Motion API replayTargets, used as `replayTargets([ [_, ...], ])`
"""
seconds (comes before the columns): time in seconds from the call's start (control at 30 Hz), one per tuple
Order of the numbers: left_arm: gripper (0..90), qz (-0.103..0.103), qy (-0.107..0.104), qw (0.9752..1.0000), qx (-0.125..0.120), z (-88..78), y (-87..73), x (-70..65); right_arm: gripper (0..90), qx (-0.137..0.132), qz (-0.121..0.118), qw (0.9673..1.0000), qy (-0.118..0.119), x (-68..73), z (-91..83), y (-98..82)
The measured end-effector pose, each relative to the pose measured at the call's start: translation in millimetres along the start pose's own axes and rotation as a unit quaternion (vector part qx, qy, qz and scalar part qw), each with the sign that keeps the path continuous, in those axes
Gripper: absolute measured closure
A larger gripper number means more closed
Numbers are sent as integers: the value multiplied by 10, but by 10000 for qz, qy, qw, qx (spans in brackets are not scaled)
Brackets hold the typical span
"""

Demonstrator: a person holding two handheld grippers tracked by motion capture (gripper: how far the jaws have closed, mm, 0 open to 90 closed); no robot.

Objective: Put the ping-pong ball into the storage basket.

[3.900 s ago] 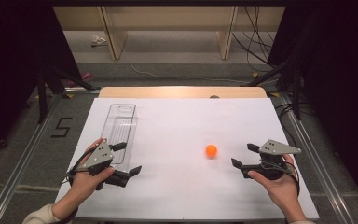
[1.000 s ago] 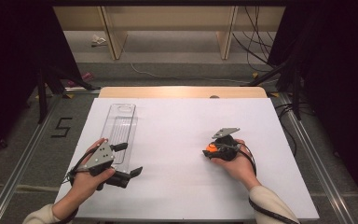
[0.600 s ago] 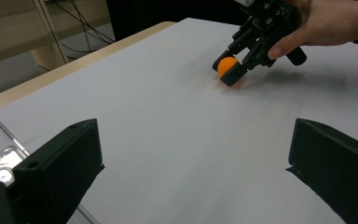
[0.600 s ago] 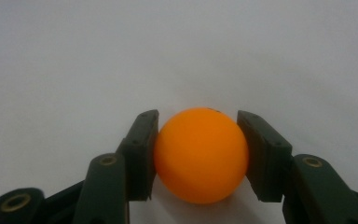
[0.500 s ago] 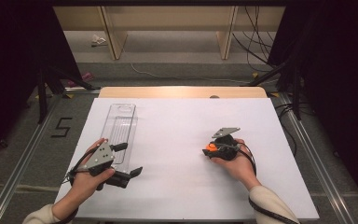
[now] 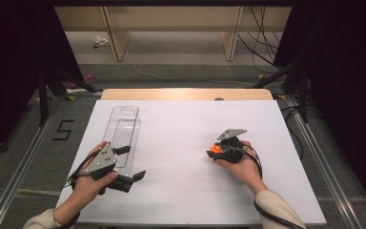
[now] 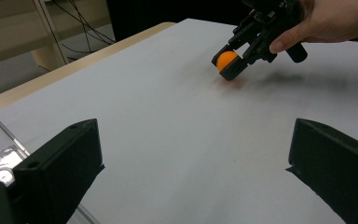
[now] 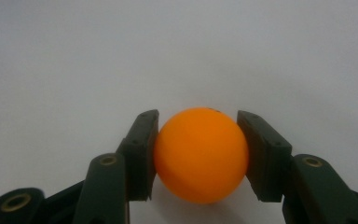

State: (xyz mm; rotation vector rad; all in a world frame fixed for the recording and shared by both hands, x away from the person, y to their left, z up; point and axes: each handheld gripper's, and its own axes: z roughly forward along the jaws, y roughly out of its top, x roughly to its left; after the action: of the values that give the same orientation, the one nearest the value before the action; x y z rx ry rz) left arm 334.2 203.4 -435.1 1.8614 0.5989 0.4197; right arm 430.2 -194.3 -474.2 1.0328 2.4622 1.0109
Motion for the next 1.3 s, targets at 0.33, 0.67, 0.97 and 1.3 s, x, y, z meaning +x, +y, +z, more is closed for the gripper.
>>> replayTargets([
  [0.33, 23, 0, 1, 10000, 3, -3, 1, 1, 514, -117, -15, 9999, 18, 24, -40, 42],
  [0.67, 23, -3, 2, 10000, 0, -4, 1, 3, 514, -254, -15, 9997, 39, 49, -81, 88],
  [0.97, 23, -4, -2, 10000, 2, -4, 0, 3, 515, -350, -1, 9994, 50, 62, -113, 117],
  [1.3, 23, -5, -2, 10000, 8, 0, -1, 2, 515, -509, -42, 9987, 59, 85, -153, 176],
])
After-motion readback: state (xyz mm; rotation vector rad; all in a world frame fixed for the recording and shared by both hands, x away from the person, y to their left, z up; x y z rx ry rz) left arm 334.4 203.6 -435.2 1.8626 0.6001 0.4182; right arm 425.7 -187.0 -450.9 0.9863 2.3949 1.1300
